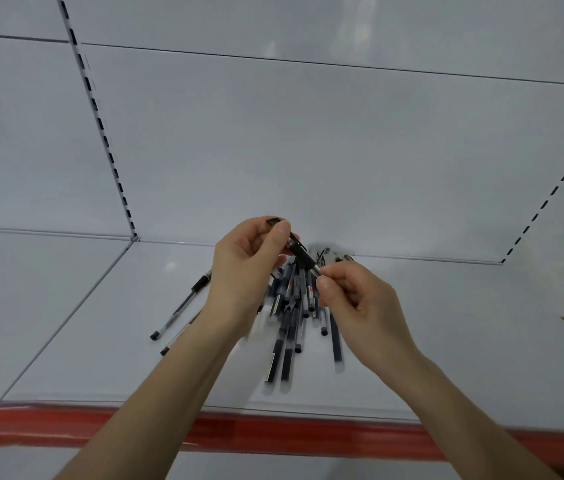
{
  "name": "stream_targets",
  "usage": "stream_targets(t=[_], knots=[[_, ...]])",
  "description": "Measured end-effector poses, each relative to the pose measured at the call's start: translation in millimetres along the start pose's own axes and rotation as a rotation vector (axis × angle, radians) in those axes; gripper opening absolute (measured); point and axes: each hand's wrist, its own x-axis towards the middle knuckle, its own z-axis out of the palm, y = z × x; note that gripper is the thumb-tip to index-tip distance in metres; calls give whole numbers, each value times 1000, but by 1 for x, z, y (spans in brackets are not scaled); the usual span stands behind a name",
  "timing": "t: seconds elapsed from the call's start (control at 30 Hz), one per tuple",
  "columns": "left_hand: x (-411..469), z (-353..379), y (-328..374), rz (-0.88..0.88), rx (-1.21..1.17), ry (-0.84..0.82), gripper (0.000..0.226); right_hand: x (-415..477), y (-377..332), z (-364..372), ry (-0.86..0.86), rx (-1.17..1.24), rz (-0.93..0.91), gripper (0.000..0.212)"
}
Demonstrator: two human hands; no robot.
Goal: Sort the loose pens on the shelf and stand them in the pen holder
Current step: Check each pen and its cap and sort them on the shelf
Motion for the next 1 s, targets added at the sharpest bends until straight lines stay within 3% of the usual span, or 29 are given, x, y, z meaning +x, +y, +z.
stream_targets(t=[0.1,0.2,0.3,0.37,0.53,0.73,0.83,0.9,1.0], knots=[[0,-5,-5,-55,-11,-23,14,1,6,4,-57,-33,18,20],[6,-15,-12,-132,13,-19,13,7,13,5,-229,-62,69,16],[19,-34,-16,-161,144,27,13,13,25,3,-333,-166,72,15],[30,-54,-18,-159,318,55,16,15,35,4,-330,-254,65,12],[52,-94,-27,-12,1043,16,25,23,51,12,-336,-478,2,15],[56,-105,-43,-96,1398,7,36,34,50,16,-350,-512,-45,14],[46,-93,-43,44,1344,38,29,48,48,16,-317,-493,-47,13],[33,-78,-43,109,1251,-46,21,63,46,20,-289,-487,-52,14],[15,-58,-49,9,1275,-240,27,91,50,31,-269,-580,-57,18]])
